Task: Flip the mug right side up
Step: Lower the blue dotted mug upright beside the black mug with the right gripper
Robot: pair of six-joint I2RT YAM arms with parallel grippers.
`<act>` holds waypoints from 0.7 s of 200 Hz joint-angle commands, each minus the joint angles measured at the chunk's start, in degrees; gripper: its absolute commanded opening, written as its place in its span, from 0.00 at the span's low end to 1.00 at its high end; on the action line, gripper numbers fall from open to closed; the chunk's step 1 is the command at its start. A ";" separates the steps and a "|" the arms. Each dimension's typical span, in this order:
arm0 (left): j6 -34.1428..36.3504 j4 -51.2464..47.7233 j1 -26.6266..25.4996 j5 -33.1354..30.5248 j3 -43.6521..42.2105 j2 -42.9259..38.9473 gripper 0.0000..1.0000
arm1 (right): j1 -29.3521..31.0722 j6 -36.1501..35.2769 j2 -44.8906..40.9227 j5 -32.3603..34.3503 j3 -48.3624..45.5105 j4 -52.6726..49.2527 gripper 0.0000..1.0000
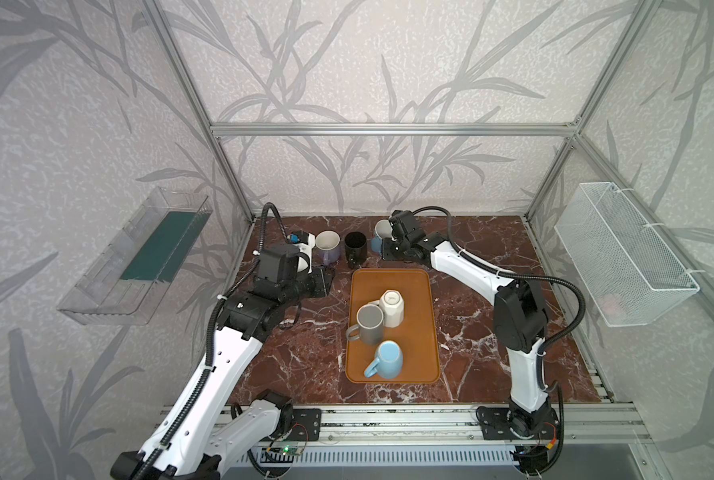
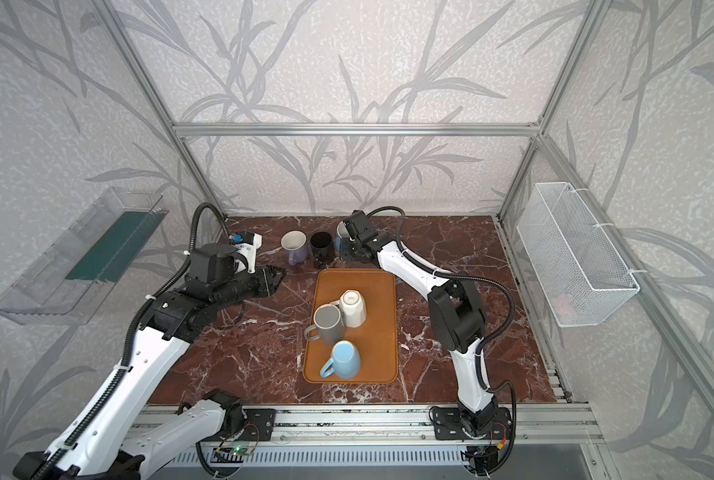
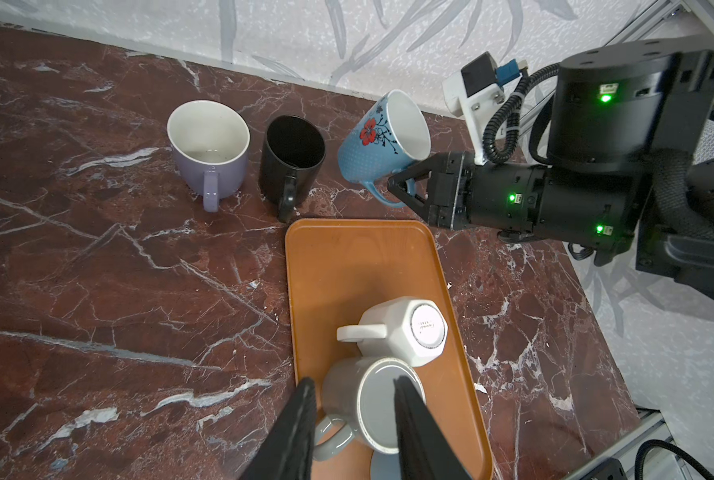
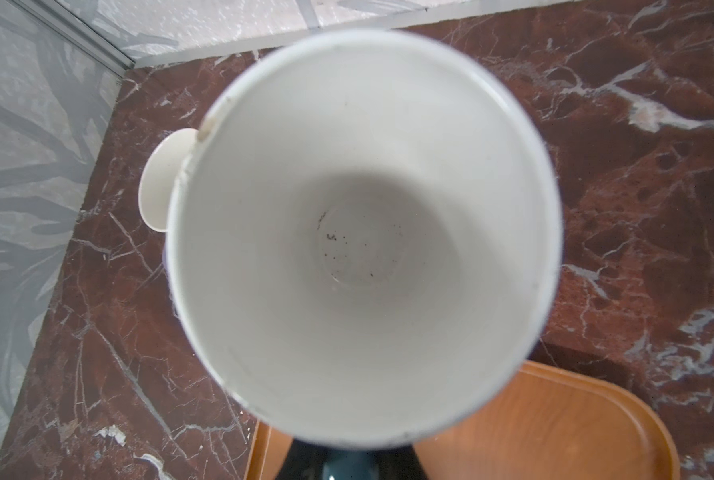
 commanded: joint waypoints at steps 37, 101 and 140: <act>0.53 -1.78 0.51 1.94 0.33 -0.68 0.35 | 0.46 -0.25 5.48 4.69 10.38 -7.00 0.00; 1.66 -3.37 0.75 0.98 0.16 -2.17 0.36 | 0.58 0.70 11.91 6.57 21.13 -15.29 0.00; 1.60 -2.88 1.12 2.38 -0.79 -2.62 0.37 | 1.11 0.18 15.95 7.90 28.02 -20.34 0.00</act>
